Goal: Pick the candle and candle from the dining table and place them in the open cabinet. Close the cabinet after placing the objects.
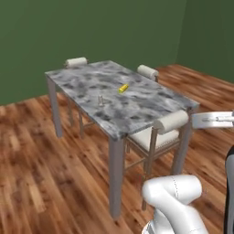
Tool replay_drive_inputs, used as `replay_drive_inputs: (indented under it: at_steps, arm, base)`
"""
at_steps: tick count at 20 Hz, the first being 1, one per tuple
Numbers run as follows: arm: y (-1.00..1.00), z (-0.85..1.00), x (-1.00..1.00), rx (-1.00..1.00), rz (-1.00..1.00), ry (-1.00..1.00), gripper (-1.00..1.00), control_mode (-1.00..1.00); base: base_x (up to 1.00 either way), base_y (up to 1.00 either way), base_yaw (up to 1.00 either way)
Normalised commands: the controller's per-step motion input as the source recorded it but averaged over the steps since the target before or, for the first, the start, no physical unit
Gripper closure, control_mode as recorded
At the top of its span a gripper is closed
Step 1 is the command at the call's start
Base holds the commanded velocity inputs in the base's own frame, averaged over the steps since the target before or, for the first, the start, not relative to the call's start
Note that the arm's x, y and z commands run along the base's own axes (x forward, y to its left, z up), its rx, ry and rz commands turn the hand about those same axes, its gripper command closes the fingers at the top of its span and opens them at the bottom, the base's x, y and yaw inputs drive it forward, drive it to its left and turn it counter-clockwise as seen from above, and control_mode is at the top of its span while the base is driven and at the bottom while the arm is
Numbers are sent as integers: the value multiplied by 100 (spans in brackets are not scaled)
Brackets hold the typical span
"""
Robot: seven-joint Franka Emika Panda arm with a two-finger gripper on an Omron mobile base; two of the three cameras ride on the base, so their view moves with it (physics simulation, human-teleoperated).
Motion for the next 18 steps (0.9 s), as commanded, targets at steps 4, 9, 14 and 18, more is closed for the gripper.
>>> replay_drive_inputs:
  at_steps: [4, 9, 14, 18]
  arm:
    - [0, 0, 0, 0, 0, 0, -100, 100]
    - [0, 0, 0, 0, 0, 0, -100, 100]
    - [0, 0, 0, 0, 0, 0, -100, 100]
    - [0, 0, 0, 0, 0, 0, -100, 100]
  base:
    - [71, 75, 0]
    - [30, 59, -19]
    - [0, 49, -71]
    - [0, 47, -78]
